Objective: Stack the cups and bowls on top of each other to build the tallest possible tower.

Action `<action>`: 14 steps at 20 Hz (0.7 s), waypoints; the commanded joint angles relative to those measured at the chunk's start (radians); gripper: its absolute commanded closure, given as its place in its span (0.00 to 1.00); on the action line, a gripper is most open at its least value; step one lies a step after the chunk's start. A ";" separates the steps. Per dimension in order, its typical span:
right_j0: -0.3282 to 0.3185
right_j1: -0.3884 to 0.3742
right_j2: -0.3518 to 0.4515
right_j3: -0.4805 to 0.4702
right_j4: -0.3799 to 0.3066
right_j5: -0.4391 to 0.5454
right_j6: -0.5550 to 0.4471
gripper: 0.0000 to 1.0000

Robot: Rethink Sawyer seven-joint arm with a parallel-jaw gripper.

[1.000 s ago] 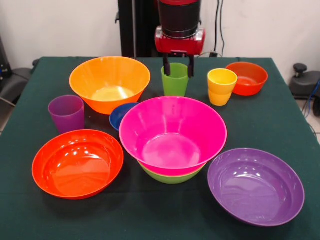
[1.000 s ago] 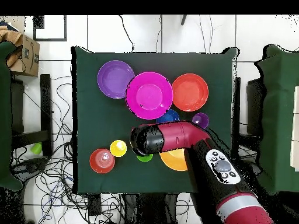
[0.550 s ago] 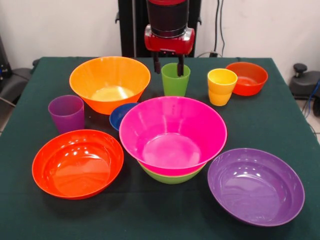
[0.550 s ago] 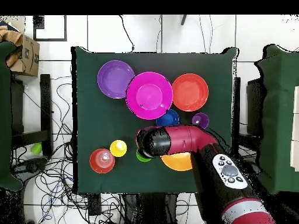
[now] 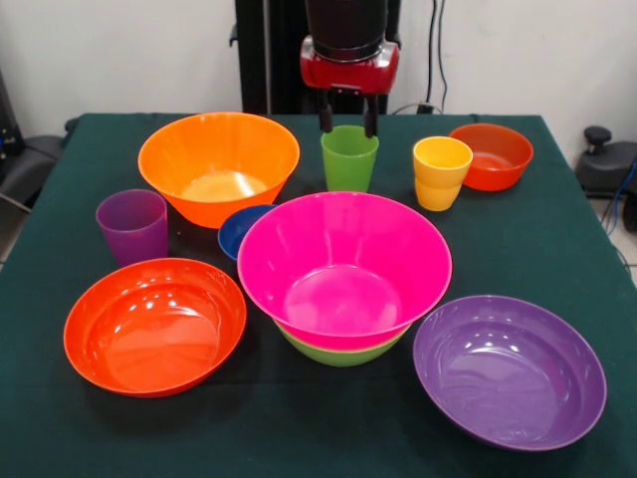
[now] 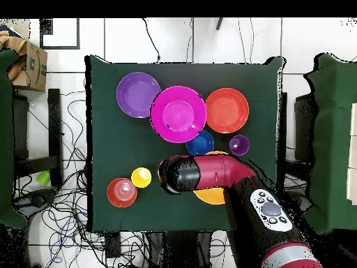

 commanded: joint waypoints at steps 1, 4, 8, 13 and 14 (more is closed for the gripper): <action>0.005 -0.004 -0.027 0.080 0.015 -0.028 0.074 0.00; -0.002 -0.016 -0.035 0.074 0.003 -0.010 0.057 0.00; -0.002 0.062 -0.067 0.020 -0.049 -0.066 0.052 0.00; 0.011 0.110 -0.101 -0.021 -0.078 -0.101 0.045 0.00; 0.011 0.114 -0.106 -0.025 -0.082 -0.101 0.039 0.00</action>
